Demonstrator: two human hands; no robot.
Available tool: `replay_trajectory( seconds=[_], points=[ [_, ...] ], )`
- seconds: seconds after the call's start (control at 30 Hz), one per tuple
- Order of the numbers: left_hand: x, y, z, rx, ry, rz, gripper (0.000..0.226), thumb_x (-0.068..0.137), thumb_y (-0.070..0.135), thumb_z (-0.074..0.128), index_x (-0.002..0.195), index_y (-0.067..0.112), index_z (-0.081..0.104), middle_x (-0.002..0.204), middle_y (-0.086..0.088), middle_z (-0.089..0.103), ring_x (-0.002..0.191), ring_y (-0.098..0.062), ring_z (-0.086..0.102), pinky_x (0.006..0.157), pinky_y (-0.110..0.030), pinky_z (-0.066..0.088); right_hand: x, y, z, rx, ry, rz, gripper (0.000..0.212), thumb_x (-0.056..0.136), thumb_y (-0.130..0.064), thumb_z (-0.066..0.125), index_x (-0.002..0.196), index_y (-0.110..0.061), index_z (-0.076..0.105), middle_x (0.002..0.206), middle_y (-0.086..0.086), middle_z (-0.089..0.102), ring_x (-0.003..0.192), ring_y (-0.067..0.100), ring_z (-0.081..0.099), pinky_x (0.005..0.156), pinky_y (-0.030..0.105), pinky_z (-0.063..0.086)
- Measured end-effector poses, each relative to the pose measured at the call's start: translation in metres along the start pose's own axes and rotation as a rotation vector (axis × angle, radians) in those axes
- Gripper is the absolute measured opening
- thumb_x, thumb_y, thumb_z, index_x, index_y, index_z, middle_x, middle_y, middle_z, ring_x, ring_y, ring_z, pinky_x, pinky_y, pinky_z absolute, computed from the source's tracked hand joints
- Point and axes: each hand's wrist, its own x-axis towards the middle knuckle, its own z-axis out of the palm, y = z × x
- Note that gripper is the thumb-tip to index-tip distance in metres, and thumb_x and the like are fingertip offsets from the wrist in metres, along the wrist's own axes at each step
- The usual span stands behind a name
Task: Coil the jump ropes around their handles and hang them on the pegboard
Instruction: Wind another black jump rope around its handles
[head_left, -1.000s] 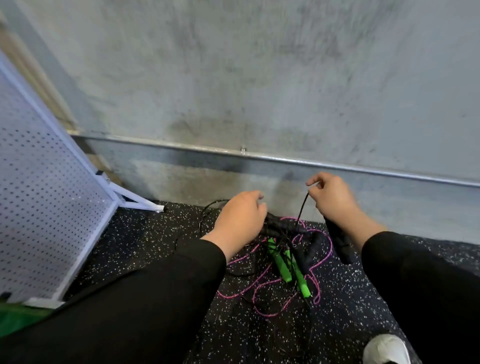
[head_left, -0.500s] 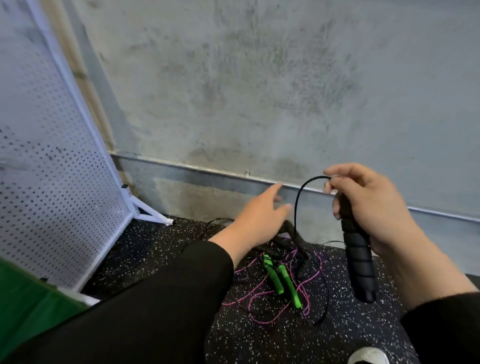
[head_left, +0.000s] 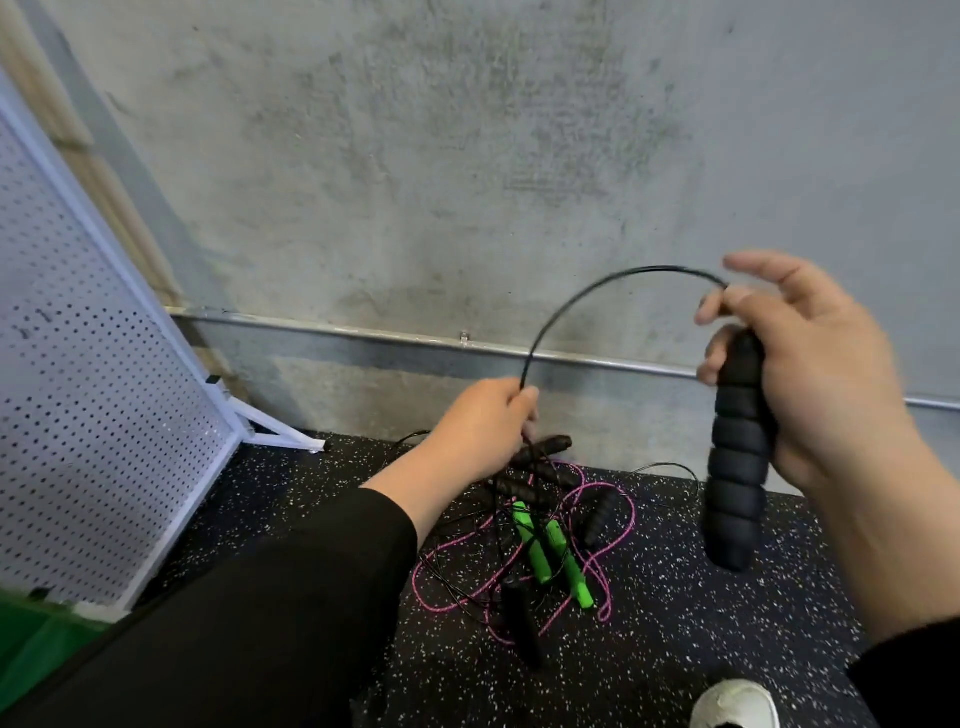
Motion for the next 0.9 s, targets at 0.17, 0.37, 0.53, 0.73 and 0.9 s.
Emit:
replay_trajectory(
  seconds=[0.17, 0.37, 0.53, 0.73, 0.9],
  points=[
    [0.005, 0.022, -0.006, -0.55, 0.081, 0.038, 0.034, 0.11, 0.027, 0.039, 0.089, 0.011, 0.06, 0.069, -0.004, 0.064, 0.066, -0.024, 0.059, 0.062, -0.034, 0.052, -0.004, 0.039, -0.007, -0.554, -0.165, 0.138, 0.022, 0.092, -0.027, 0.072, 0.113, -0.022, 0.068, 0.072, 0.003, 0.064, 0.045, 0.012, 0.055, 0.05, 0.024, 0.044],
    [0.013, 0.038, -0.003, -0.704, 0.152, 0.108, 0.033, 0.11, 0.031, 0.04, 0.091, 0.015, 0.061, 0.068, -0.001, 0.06, 0.055, -0.016, 0.051, 0.049, -0.023, 0.04, -0.017, 0.05, -0.005, -0.787, -0.321, 0.147, 0.039, 0.088, -0.035, 0.076, 0.124, -0.031, 0.062, 0.092, -0.009, 0.069, 0.067, -0.009, 0.059, 0.065, 0.008, 0.04],
    [0.011, 0.042, 0.004, -0.865, 0.053, 0.106, 0.03, 0.11, 0.026, 0.042, 0.097, 0.01, 0.062, 0.077, -0.006, 0.062, 0.059, -0.02, 0.054, 0.051, -0.028, 0.041, -0.019, 0.054, 0.004, -0.776, -0.298, 0.174, 0.037, 0.087, -0.039, 0.076, 0.12, -0.03, 0.063, 0.085, -0.006, 0.07, 0.07, 0.0, 0.062, 0.064, 0.012, 0.043],
    [0.006, 0.042, 0.003, -1.117, -0.075, 0.12, 0.019, 0.106, 0.007, 0.048, 0.107, 0.004, 0.066, 0.1, -0.014, 0.073, 0.09, -0.027, 0.072, 0.086, -0.034, 0.059, -0.018, 0.052, 0.026, -0.46, -0.128, 0.234, 0.052, 0.09, -0.029, 0.075, 0.134, -0.03, 0.048, 0.118, -0.008, 0.071, 0.048, 0.0, 0.057, 0.044, 0.015, 0.044],
    [0.005, 0.039, 0.0, -1.213, -0.083, 0.138, 0.022, 0.103, -0.001, 0.05, 0.118, -0.004, 0.066, 0.122, -0.023, 0.07, 0.112, -0.032, 0.07, 0.094, -0.035, 0.058, -0.021, 0.055, 0.039, -0.564, -0.209, 0.299, 0.042, 0.092, -0.03, 0.073, 0.13, -0.019, 0.062, 0.076, -0.004, 0.074, 0.039, 0.008, 0.054, 0.044, 0.018, 0.043]
  ],
)
